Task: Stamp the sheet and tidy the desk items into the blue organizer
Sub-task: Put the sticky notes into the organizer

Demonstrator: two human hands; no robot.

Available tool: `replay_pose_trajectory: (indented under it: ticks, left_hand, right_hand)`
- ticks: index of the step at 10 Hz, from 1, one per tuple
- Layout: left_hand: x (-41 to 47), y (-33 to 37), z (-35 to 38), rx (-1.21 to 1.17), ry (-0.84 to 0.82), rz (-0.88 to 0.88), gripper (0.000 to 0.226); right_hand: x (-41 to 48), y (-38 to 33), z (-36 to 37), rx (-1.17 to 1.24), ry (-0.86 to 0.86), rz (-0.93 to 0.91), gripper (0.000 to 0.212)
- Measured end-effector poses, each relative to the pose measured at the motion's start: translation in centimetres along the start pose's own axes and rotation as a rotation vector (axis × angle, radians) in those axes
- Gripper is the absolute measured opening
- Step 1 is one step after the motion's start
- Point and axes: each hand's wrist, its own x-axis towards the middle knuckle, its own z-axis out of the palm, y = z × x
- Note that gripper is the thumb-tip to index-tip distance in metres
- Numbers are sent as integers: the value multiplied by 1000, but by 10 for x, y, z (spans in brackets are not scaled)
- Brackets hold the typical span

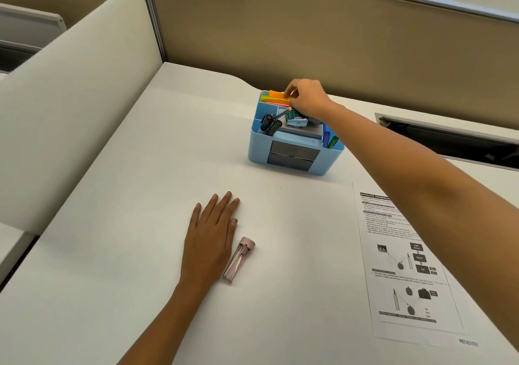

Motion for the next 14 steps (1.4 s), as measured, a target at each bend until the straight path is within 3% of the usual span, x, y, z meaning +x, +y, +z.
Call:
replay_pose_trajectory:
  ticks: [3,4,5,7,8,10,13,14]
  left_hand:
    - [0,0,0,11,-6,1,46]
    - [0,-1,1,15,-6,2,46]
    - [0,-2,2,15,-6,3,46]
    - [1,-3,4,43,5,12,46]
    - [0,-4,5,43,-5,34,47]
    - [0,-4,4,35,7,51,48]
    - [1,-4,4,56,-14,31,48]
    - [0,-3,3,17,-6,34,48]
  right_hand:
    - [-16,-5,-4,55,293,-143,19]
    - [-70,-33,1,115,508,-368,15]
    - [-121,-53,12,135,612,-473,18]
    - [-214,-68,58,108,491,-577,17]
    - [-237,-63,84,166,250,-616,13]
    - [-260,-44,118,196,-97,-663,34]
    - [-265,-33,109,248,-86,-550,29]
    - [-257,-31,82,346,57,-463,26]
